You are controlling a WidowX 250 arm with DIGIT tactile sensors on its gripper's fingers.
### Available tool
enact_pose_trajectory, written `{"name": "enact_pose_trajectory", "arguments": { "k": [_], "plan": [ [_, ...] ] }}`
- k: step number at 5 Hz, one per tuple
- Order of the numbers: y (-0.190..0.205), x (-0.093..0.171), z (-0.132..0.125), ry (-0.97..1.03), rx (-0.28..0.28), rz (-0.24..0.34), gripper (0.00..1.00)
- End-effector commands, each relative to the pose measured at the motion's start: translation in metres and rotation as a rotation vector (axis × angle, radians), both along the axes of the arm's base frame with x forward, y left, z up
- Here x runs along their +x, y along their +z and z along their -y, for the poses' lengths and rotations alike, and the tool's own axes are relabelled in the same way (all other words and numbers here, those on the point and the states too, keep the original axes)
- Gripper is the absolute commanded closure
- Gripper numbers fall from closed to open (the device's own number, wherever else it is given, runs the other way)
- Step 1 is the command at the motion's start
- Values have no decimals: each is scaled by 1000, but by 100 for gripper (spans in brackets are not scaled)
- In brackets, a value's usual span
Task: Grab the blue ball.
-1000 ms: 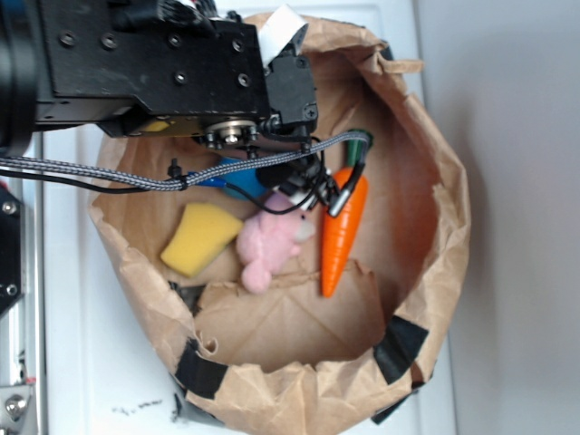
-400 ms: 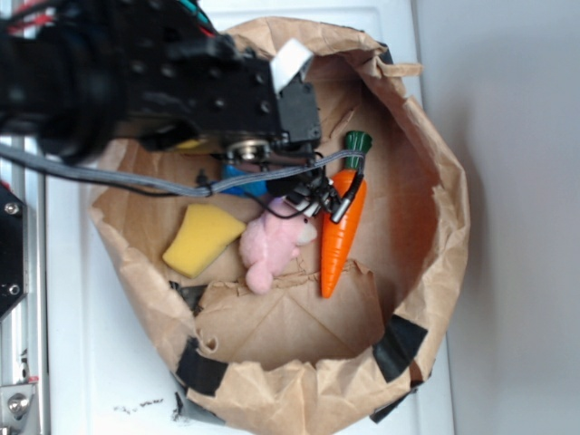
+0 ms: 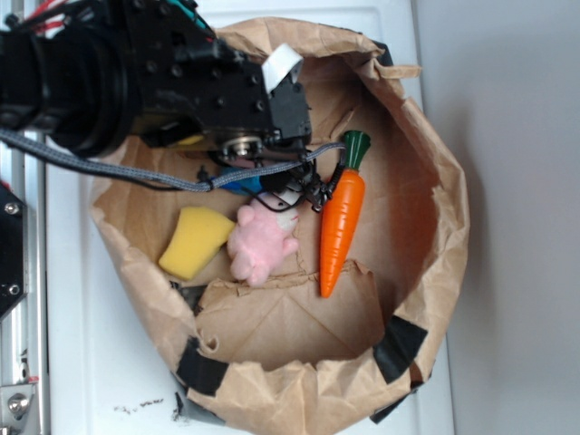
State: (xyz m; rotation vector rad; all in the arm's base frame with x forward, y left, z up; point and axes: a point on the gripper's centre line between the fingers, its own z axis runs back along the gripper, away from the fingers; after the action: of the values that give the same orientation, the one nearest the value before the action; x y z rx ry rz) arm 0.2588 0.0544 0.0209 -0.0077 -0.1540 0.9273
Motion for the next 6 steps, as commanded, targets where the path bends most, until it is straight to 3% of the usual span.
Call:
{"name": "enact_pose_trajectory", "arguments": {
  "k": [1, 2, 3, 4, 5, 6],
  "plan": [
    [31, 9, 0, -30, -58, 71, 99],
    [50, 8, -1, -48, -113, 77, 100],
    [91, 6, -5, -66, -212, 103, 100],
    [116, 5, -12, -69, -276, 102, 100],
    [132, -1, -16, -92, -302, 95, 100],
    [138, -5, -17, -66, -241, 132, 100]
  ]
}}
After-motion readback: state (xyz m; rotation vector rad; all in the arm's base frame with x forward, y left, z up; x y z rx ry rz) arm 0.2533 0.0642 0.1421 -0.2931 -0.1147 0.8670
